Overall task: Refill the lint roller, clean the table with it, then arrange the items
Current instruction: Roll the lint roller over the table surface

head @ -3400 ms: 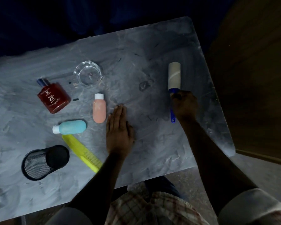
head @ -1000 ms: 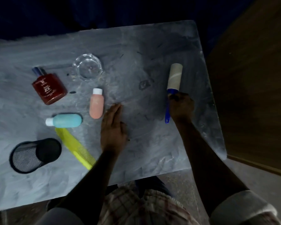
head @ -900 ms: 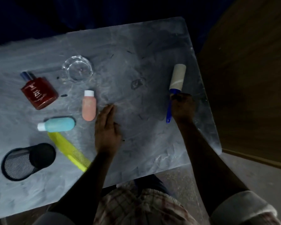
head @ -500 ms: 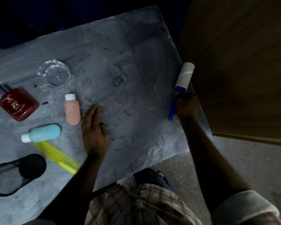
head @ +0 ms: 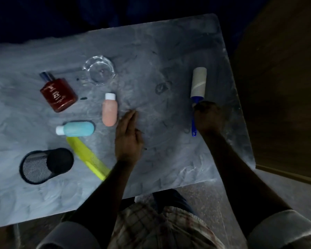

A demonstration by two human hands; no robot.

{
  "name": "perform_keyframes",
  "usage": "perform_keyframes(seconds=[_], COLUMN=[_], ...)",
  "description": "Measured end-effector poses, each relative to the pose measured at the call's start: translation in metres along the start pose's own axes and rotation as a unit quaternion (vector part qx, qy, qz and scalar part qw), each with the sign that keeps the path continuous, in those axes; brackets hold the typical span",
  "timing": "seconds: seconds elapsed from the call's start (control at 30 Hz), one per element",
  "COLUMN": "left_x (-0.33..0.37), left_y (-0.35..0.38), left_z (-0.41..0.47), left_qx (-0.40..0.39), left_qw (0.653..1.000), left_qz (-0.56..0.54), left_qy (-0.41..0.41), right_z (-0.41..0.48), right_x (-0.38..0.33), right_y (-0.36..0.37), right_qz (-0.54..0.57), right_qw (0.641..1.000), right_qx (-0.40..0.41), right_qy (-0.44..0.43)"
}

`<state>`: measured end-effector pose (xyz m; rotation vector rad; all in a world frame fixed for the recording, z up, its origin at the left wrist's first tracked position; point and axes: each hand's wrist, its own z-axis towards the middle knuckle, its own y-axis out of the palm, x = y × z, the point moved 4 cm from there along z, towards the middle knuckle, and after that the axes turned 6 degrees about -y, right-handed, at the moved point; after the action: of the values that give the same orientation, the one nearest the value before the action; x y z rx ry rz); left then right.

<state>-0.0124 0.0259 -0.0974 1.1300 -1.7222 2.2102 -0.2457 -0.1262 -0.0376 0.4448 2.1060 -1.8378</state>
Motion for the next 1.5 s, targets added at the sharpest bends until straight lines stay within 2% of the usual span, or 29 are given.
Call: perform_keyframes(seconds=[0.17, 0.4, 0.53, 0.73, 1.1, 1.4, 1.5], left_x=[0.000, -0.002, -0.005, -0.004, 0.003, 0.002, 0.001], left_y=[-0.002, -0.001, 0.003, 0.000, -0.006, -0.006, -0.004], left_z=[0.000, -0.012, -0.018, -0.017, -0.018, -0.018, -0.018], left_qx=[-0.008, 0.014, 0.018, 0.027, 0.007, 0.005, 0.005], left_qw=[0.999, 1.000, 1.000, 0.999, 1.000, 1.000, 1.000], left_qz=[-0.042, 0.001, 0.007, -0.020, -0.014, -0.007, 0.006], left_qy=[0.007, 0.027, 0.017, -0.001, -0.027, -0.029, -0.023], right_z=[-0.005, -0.026, -0.041, -0.050, -0.021, 0.018, 0.026], right_x=[-0.051, -0.094, -0.111, -0.120, -0.082, -0.001, 0.026], right_y=[0.021, 0.056, 0.067, 0.076, 0.053, -0.002, -0.017], right_qz=[-0.022, -0.056, -0.063, -0.041, -0.025, -0.063, -0.052], right_qw=[0.998, 0.983, 0.976, 0.974, 0.989, 0.997, 0.998], right_qx=[-0.053, -0.083, -0.113, -0.108, -0.079, -0.022, -0.027], right_qy=[-0.036, -0.153, -0.175, -0.194, -0.122, -0.028, 0.006])
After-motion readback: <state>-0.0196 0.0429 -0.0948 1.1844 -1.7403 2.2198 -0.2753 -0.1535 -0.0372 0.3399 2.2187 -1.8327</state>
